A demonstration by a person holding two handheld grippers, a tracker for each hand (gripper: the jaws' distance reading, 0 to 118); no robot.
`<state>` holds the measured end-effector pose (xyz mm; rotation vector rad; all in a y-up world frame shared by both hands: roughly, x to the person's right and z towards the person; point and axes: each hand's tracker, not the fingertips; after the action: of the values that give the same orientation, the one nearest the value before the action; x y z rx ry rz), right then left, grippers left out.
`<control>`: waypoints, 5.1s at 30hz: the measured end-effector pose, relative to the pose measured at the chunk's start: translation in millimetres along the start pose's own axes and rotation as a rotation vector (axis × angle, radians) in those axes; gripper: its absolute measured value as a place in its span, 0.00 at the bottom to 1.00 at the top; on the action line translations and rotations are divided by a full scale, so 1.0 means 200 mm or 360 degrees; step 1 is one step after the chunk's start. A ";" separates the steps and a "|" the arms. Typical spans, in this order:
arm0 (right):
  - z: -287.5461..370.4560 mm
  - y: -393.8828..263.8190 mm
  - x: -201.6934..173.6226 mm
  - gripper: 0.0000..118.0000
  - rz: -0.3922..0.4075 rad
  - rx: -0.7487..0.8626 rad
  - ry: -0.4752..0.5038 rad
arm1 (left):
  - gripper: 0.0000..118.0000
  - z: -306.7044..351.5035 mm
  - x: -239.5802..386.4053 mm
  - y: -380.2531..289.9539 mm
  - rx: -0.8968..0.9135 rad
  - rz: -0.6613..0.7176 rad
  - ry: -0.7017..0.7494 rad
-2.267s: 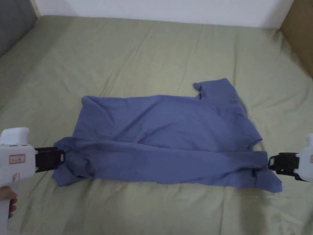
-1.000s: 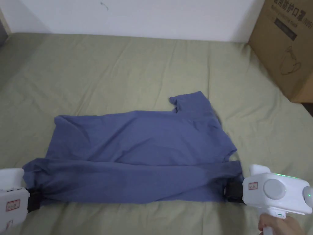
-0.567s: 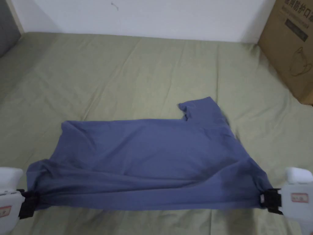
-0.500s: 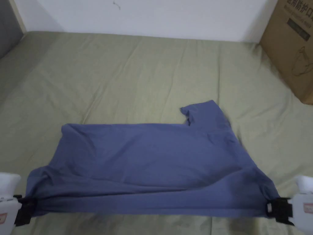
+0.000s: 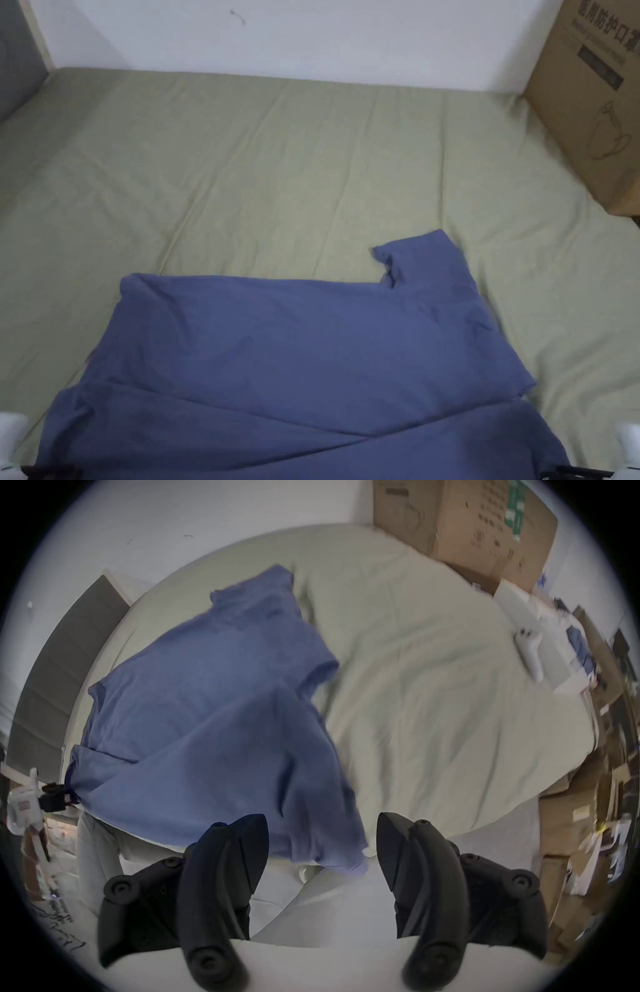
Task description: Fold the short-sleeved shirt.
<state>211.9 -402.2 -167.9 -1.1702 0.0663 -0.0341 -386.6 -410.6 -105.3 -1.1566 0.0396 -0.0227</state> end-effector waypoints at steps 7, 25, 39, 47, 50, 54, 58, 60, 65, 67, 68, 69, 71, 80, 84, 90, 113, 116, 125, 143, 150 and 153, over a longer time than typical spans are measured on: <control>0.16 0.20 -0.05 0.46 -0.0082 0.0267 0.0122 | 0.69 0.17 -0.02 0.16 0.0316 0.0233 -0.0246; -0.58 1.20 -0.17 0.88 -0.0175 0.0238 0.0234 | 0.00 -0.16 0.06 0.61 0.0375 0.0331 -0.0280; -0.96 1.48 -0.28 0.02 0.0119 -0.0177 0.0024 | 0.48 -0.36 -0.07 0.77 0.0187 0.0359 -0.0244; -0.90 1.45 -0.27 0.02 0.0072 -0.0164 0.0059 | 0.86 -0.61 -0.20 1.24 0.0111 0.0398 -0.0057; -0.91 1.45 -0.28 0.02 0.0054 -0.0175 0.0046 | 0.77 -0.77 -0.20 1.36 -0.0036 0.0502 -0.0161; -0.90 1.46 -0.28 0.02 0.0055 -0.0181 0.0044 | 0.67 -0.88 -0.04 1.38 -0.0125 0.0235 0.0036; -0.86 1.48 -0.27 0.02 0.0008 -0.0172 0.0062 | 0.02 -0.79 0.00 1.39 -0.0072 0.0221 0.0099; -0.83 1.49 -0.26 0.02 -0.0016 -0.0146 0.0082 | 0.01 -0.76 0.03 1.41 -0.0073 0.0160 0.0034; -0.67 1.54 -0.23 0.02 -0.0060 -0.0060 0.0146 | 0.01 -0.70 0.06 1.47 -0.0026 0.0100 0.0063; -0.62 1.57 -0.22 0.02 -0.0025 -0.0041 0.0144 | 0.01 -0.64 0.05 1.51 0.0035 0.0111 0.0046; -0.58 1.59 -0.22 0.02 -0.0019 -0.0022 0.0145 | 0.01 -0.61 0.05 1.56 0.0046 0.0122 0.0031; -0.54 1.61 -0.22 0.02 -0.0018 0.0020 0.0134 | 0.01 -0.57 0.05 1.59 0.0109 0.0126 0.0029; -0.48 1.64 -0.20 0.02 -0.0056 0.0081 0.0137 | 0.01 -0.50 0.06 1.63 0.0182 0.0086 0.0058; -0.17 1.43 -0.17 0.02 0.0102 0.0212 0.0146 | 0.01 -0.21 0.07 1.48 0.0374 0.0021 0.0029; -0.04 1.12 -0.11 0.02 0.0162 0.0198 0.0205 | 0.01 -0.08 -0.01 1.16 0.0379 0.0045 -0.0045; -0.04 0.56 -0.07 0.02 0.0104 -0.0015 0.0267 | 0.01 -0.04 -0.05 0.64 0.0249 0.0128 -0.0086; 0.15 0.18 -0.37 0.19 0.0048 0.0562 0.0320 | 0.63 0.18 -0.29 0.02 0.0506 0.0943 -0.0472; 0.15 0.16 -0.59 0.00 0.0068 0.0617 0.0368 | 0.00 0.20 -0.31 -0.09 0.0582 0.1053 -0.0527; 0.08 0.13 -1.10 0.00 0.0371 0.0489 0.0593 | 0.28 -0.01 -0.49 -0.26 0.0689 0.1585 -0.0928; -0.02 0.18 -1.25 0.00 0.0500 0.0353 0.0633 | 0.05 -0.62 -0.40 0.01 0.0161 0.1570 -0.1086; -0.05 0.18 -1.18 0.00 0.0429 0.0335 0.0631 | 0.05 -0.45 -0.38 0.12 0.0230 0.1390 -0.0987; -0.03 0.18 -1.12 0.00 0.0355 0.0364 0.0633 | 0.05 -0.30 -0.26 0.26 0.0325 0.1087 -0.0819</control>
<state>-12.0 -379.6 -195.5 -0.9087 0.5307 -0.0751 -441.8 -442.6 -176.9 -0.8693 -0.0255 0.8543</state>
